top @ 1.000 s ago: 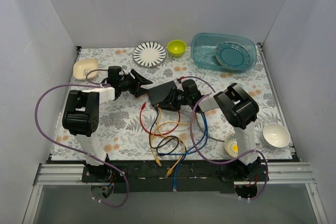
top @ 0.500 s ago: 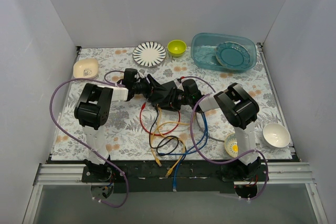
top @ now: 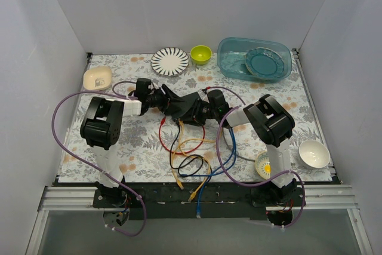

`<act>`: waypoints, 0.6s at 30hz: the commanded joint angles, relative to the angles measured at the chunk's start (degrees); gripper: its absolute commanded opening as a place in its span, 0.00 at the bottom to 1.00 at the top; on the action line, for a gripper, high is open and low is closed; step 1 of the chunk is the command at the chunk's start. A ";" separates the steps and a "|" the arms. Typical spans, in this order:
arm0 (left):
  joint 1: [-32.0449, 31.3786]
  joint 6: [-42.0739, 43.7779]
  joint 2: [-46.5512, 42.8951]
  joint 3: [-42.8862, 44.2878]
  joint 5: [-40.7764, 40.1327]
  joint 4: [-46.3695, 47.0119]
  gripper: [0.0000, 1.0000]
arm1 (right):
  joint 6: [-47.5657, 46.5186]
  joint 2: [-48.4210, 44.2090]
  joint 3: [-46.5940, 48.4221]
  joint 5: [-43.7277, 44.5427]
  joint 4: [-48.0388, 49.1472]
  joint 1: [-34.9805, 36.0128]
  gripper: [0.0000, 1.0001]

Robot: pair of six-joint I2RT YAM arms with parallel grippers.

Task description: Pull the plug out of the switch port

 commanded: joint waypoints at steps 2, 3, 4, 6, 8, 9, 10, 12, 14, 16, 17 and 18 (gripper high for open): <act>0.97 4.35 0.02 2.16 -6.42 -8.33 0.53 | 1.44 2.16 -1.13 2.70 -4.38 -0.61 0.38; 0.97 4.35 0.20 1.90 -6.77 -8.77 0.53 | 1.79 2.25 -1.31 2.79 -4.04 -0.70 0.38; 0.88 4.27 0.29 1.46 -7.90 -9.04 0.53 | 2.49 2.33 -1.40 2.96 -3.77 -0.70 0.38; 0.88 4.18 0.64 0.14 -8.53 -9.48 0.53 | 3.02 2.77 -0.96 3.14 -3.51 -0.70 0.38; 0.88 4.44 0.91 -1.08 -9.32 -9.83 0.53 | 3.64 3.30 -0.35 3.32 -3.68 -0.61 0.38; 0.88 4.62 0.91 -1.44 -9.58 -10.09 0.52 | 3.81 3.48 0.27 3.40 -3.77 -0.70 0.38; 0.97 4.71 0.91 -1.79 -9.67 -10.10 0.53 | 3.82 3.65 0.71 3.40 -3.94 -0.61 0.38; 0.97 4.97 0.82 -2.58 -9.93 -10.10 0.53 | 3.90 4.09 1.59 3.75 -4.38 -0.61 0.37; 0.97 5.06 0.73 -2.85 -9.94 -9.92 0.53 | 3.90 4.35 1.94 3.76 -4.82 -0.53 0.37; 0.88 5.15 0.73 -2.94 -9.85 -9.92 0.53 | 3.90 4.62 2.38 3.76 -4.82 -0.35 0.36; 0.88 5.32 0.73 -2.85 -9.67 -10.01 0.53 | 3.73 4.79 2.56 3.67 -4.82 -0.26 0.36; 0.97 5.50 0.73 -2.85 -9.67 -10.01 0.53 | 3.38 5.06 2.73 3.49 -4.91 -0.17 0.35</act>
